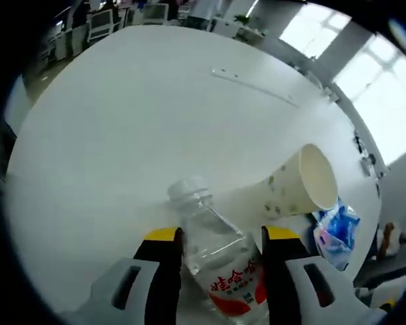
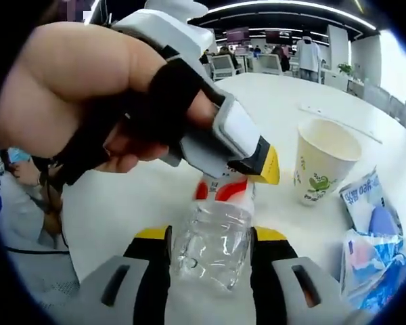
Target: Arrange the tabletop items into an orderly group along one side of the table until the central work area is clear of visible clutter.
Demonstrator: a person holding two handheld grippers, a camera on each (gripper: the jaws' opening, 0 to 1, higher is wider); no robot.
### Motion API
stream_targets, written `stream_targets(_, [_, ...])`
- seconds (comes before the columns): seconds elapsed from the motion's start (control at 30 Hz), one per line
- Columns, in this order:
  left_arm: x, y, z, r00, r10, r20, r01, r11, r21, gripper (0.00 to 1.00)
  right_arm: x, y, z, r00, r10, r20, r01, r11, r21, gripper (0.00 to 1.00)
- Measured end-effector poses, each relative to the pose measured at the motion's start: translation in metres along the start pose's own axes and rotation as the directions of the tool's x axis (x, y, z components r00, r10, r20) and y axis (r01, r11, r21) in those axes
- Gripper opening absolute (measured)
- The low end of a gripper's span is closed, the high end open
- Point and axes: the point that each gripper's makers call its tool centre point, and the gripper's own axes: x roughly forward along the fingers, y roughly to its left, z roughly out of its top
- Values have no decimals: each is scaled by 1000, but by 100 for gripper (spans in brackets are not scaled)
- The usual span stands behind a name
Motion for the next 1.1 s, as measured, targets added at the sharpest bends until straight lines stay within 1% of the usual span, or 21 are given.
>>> stream_targets(0.03, [0, 0, 0, 1000, 1, 0, -1, 1000, -5, 43, 0, 0, 0, 1000, 0, 1, 0, 1000, 1, 43])
stream_targets(0.1, [-1, 3, 1, 1000, 13, 19, -12, 999, -32, 41, 0, 0, 0, 1000, 7, 1, -7, 1000, -3, 43])
stream_targets(0.23, [-5, 1, 1, 999, 16, 48, -14, 999, -29, 40, -1, 0, 0, 1000, 14, -1, -14, 1000, -22, 42])
stream_targets(0.33, [-10, 0, 5, 996, 33, 77, -33, 999, 2, 39, -1, 4, 0, 1000, 13, 9, -12, 999, -29, 42])
stream_targets(0.4, [-15, -1, 7, 993, 46, 110, -49, 998, 26, 38, -2, 7, 1, 1000, 9, 17, -8, 999, -31, 42])
stream_targets(0.43, [-20, -2, 11, 988, 53, 146, -57, 998, 26, 37, -2, 8, 1, 1000, 9, 20, -8, 1000, -29, 42])
stream_targets(0.47, [-23, -2, 9, 988, 55, 144, -60, 998, 33, 36, -3, 9, 3, 1000, 3, 29, -2, 999, -42, 42])
stream_targets(0.57, [-33, -3, 11, 981, 64, 185, -77, 995, 64, 36, -4, 12, 4, 999, -4, 43, 8, 997, -77, 41])
stream_targets(0.63, [-38, -2, 10, 977, 72, 202, -87, 994, 68, 36, -5, 16, 5, 998, -9, 55, 14, 996, -93, 41])
stream_targets(0.77, [-51, -1, 14, 962, 81, 259, -104, 991, 79, 35, -12, 21, 11, 995, -29, 96, 40, 992, -118, 41])
stream_targets(0.8, [-56, -3, 16, 957, 75, 279, -103, 991, 88, 35, -14, 22, 13, 993, -37, 110, 50, 992, -119, 41])
stream_targets(0.87, [-64, -7, 22, 948, 67, 310, -105, 989, 107, 35, -18, 21, 20, 988, -54, 146, 75, 986, -148, 41])
stream_targets(0.93, [-70, -10, 27, 941, 63, 333, -110, 986, 124, 35, -20, 21, 25, 985, -61, 164, 87, 984, -157, 41])
stream_targets(1.03, [-85, -17, 38, 918, 61, 393, -137, 976, 170, 35, -24, 21, 36, 978, -71, 194, 103, 981, -161, 40])
stream_targets(1.07, [-89, -19, 40, 912, 61, 406, -144, 973, 179, 35, -25, 22, 41, 975, -75, 210, 111, 981, -162, 40])
stream_targets(1.1, [-95, -23, 44, 902, 60, 427, -157, 968, 195, 36, -26, 21, 45, 972, -79, 221, 117, 979, -164, 40])
